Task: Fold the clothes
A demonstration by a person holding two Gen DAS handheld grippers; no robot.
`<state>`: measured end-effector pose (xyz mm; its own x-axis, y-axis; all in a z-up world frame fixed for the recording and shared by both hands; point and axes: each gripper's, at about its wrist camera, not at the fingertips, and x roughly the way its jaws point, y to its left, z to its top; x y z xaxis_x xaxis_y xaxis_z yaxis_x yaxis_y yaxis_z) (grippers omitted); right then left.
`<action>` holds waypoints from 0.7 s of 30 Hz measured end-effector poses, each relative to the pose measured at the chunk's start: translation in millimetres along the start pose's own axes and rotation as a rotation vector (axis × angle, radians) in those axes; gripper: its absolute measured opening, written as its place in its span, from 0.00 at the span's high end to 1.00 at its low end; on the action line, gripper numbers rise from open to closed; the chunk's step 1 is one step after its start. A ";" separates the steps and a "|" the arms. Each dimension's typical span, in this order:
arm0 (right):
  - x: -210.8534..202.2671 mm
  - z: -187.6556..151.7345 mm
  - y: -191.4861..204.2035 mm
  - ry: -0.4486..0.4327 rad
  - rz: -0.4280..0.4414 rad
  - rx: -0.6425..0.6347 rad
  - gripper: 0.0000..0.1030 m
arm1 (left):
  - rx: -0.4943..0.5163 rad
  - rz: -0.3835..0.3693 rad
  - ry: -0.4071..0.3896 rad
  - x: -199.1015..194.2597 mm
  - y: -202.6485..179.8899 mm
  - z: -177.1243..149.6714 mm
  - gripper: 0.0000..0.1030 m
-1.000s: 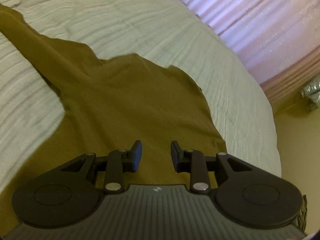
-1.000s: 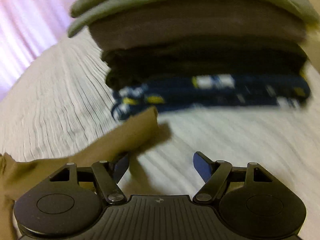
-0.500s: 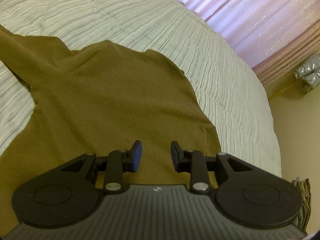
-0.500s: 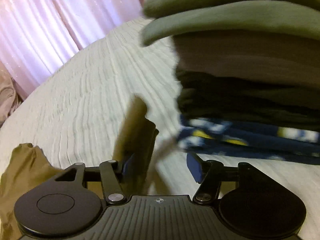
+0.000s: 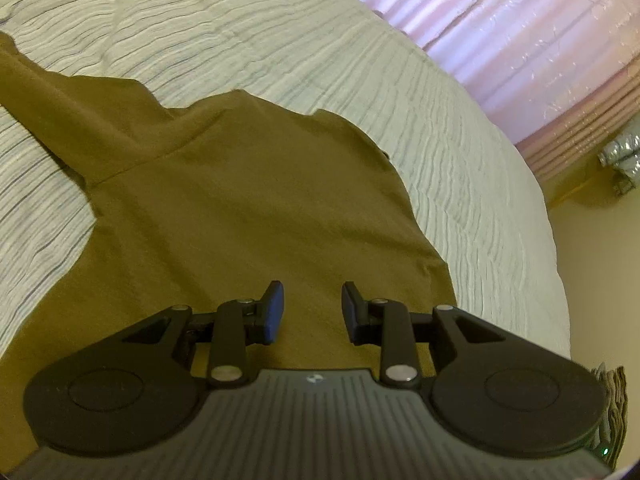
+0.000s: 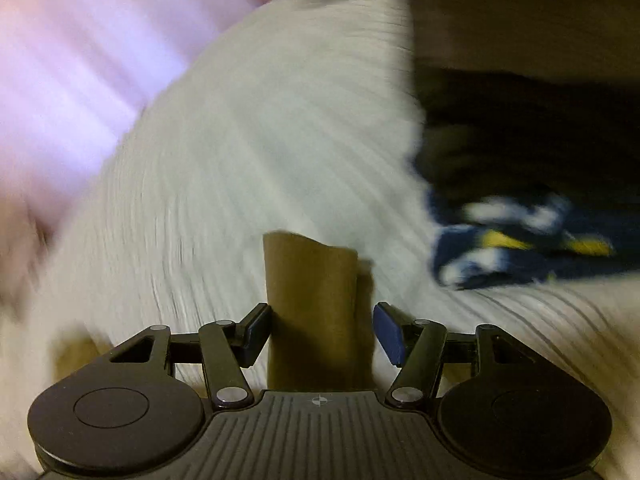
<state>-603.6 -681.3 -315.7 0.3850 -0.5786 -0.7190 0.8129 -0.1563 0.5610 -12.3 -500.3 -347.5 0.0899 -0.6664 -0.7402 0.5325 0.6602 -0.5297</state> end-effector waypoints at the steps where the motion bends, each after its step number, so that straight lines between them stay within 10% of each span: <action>1: 0.6 0.5 -10.0 -0.007 0.018 0.071 0.42 | -0.008 -0.002 0.003 0.3 1.5 -0.2 0.75; 4: 2.0 2.1 -39.1 -0.028 0.070 0.279 0.42 | -0.017 -0.006 0.015 1.9 3.1 -2.4 0.75; 7: -12.2 0.4 -15.7 -0.058 -0.071 0.156 0.42 | -0.012 -0.009 0.028 3.4 3.4 -5.1 0.75; 9: -21.6 -0.7 -0.1 -0.078 -0.164 0.073 0.89 | -0.010 -0.010 0.031 2.8 3.8 -5.4 0.75; 11: -31.1 -1.9 15.4 -0.097 -0.257 -0.011 0.94 | -0.008 -0.011 0.026 0.5 4.1 -4.0 0.75; 20: -105.3 -19.1 99.4 -0.238 -0.641 -0.418 0.90 | -0.015 -0.020 0.021 2.5 0.5 -4.9 0.75; 21: -104.9 -19.7 99.2 -0.222 -0.605 -0.416 0.55 | -0.018 -0.027 0.031 5.2 -1.5 -7.8 0.75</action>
